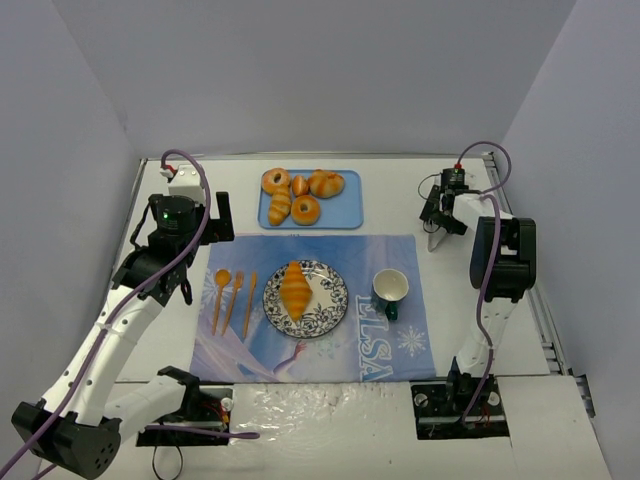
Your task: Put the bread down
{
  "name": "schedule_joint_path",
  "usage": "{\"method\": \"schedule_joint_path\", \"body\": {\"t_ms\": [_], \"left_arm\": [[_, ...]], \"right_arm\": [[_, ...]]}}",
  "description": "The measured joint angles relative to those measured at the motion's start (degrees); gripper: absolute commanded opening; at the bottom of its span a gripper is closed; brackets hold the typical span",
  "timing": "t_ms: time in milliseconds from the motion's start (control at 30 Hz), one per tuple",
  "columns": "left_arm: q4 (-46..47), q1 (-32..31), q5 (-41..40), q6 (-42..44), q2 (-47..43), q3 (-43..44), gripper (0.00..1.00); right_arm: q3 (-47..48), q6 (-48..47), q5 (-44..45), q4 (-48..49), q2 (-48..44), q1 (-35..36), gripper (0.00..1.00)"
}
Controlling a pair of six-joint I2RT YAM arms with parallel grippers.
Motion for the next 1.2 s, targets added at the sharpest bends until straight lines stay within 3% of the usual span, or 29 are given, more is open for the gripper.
{"method": "schedule_joint_path", "body": {"t_ms": [367, 700, 1200], "left_arm": [[0.02, 0.0, 0.0, 0.0, 0.0, 0.0, 0.97], [0.0, 0.0, 0.02, 0.02, 0.0, 0.0, 0.97], [-0.02, 0.0, 0.33, 0.0, 0.0, 0.0, 0.97]], "right_arm": [[-2.44, 0.48, 0.84, -0.55, -5.31, 0.0, 0.78], [-4.84, 0.63, -0.48, -0.94, -21.04, 1.2, 0.8], [-11.71, -1.09, -12.86, 0.4, -48.21, 15.69, 0.89]]}}
